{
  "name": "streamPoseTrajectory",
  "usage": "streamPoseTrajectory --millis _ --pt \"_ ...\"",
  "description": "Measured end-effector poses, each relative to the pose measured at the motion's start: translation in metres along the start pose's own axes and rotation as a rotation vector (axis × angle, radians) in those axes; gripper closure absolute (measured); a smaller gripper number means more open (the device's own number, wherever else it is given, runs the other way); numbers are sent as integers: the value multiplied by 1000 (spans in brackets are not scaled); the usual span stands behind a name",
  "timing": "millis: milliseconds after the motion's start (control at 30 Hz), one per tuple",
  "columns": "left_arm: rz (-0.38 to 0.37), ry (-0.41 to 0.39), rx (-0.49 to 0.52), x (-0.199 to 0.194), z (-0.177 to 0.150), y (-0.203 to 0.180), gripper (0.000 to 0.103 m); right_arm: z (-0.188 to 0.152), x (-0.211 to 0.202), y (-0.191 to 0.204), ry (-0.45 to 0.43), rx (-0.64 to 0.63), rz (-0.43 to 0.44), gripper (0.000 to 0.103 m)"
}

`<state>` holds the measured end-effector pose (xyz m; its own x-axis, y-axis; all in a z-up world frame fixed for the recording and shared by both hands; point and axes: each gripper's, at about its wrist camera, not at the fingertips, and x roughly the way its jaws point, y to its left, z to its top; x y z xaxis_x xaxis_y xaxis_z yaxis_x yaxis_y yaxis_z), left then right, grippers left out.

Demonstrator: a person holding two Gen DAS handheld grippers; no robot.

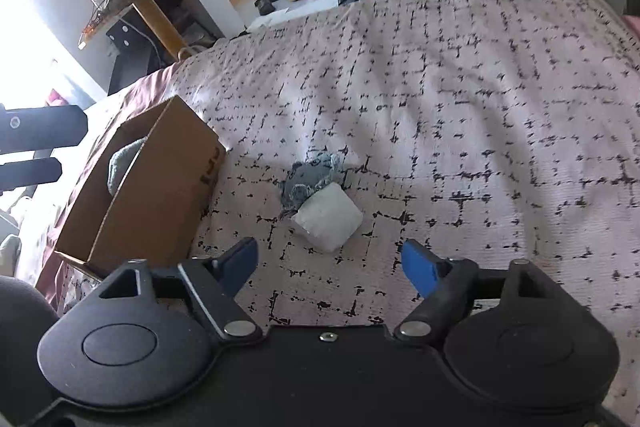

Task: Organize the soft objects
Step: 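Withdraw both open tools from the box toward the denim plush and white cloth, then grasp the blue denim cat plush with the left tool while the right tool grasps the white cloth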

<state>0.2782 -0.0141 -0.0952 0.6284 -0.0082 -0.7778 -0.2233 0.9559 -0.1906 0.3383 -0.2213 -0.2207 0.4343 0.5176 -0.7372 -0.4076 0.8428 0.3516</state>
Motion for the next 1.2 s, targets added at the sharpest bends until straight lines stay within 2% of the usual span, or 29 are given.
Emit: streamPoseTrajectory --millis 233,333,467,667,767,900,1200 --pt "-19 34 -24 22 -2 -9 8 3 13 3 -9 -41 -8 28" --pt "-22 47 -19 34 -3 -14 12 5 20 0 -7 -35 1 28" --pt "-7 74 -63 53 -3 -14 20 6 32 -3 6 -30 0 29" --pt "-2 116 -74 77 -6 -18 21 7 44 -1 -13 -47 11 30" --pt "-3 139 -87 87 -8 -20 21 7 51 -5 5 -31 12 52" --pt "3 152 -71 97 -9 -25 21 7 51 -11 3 -10 15 53" --pt "-2 161 -74 121 -5 -35 21 4 42 -33 -12 81 -37 54"
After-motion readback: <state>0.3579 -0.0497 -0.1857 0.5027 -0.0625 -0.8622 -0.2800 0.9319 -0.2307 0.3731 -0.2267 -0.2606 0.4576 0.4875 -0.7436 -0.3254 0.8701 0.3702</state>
